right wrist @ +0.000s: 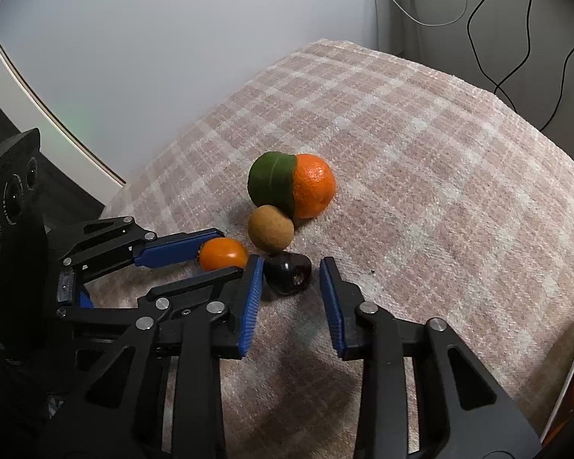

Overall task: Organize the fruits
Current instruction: 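Close the left tool on the small orange fruit while the right tool grasps the second dark plum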

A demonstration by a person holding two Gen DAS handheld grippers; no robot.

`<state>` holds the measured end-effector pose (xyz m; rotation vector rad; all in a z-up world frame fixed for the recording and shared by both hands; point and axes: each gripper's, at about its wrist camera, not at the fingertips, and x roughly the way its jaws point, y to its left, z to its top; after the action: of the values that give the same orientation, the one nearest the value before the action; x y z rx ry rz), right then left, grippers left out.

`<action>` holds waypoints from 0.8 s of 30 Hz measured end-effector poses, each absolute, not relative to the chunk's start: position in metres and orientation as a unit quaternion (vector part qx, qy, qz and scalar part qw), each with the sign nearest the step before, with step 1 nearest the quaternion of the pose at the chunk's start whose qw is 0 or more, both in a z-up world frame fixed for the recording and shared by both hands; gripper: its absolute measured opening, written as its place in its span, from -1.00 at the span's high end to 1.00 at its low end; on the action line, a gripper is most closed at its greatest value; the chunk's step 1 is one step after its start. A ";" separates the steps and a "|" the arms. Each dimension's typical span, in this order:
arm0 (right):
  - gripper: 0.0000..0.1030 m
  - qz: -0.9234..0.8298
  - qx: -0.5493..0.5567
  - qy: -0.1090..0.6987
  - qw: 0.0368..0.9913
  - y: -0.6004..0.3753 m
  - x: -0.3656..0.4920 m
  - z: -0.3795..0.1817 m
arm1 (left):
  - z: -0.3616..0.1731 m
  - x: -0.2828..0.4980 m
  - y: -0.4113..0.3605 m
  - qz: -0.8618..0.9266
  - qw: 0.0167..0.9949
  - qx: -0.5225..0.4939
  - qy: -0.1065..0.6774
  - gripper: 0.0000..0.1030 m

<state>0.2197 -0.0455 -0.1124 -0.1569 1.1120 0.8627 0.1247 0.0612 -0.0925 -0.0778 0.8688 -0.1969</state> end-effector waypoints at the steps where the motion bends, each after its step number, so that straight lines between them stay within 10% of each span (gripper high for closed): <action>1: 0.48 0.396 -0.075 0.510 0.760 -0.044 0.219 -0.113 | -0.093 0.124 0.062 -0.095 0.902 -0.038 0.420 0.52; 24: 0.50 0.368 -0.042 0.458 0.808 -0.121 0.205 -0.058 | -0.064 0.120 0.033 -0.115 0.911 -0.041 0.393 0.52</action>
<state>0.2045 -0.1206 -0.0585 -0.0895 0.9793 0.7879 0.1195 0.0335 -0.0643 -0.0853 0.8099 -0.2379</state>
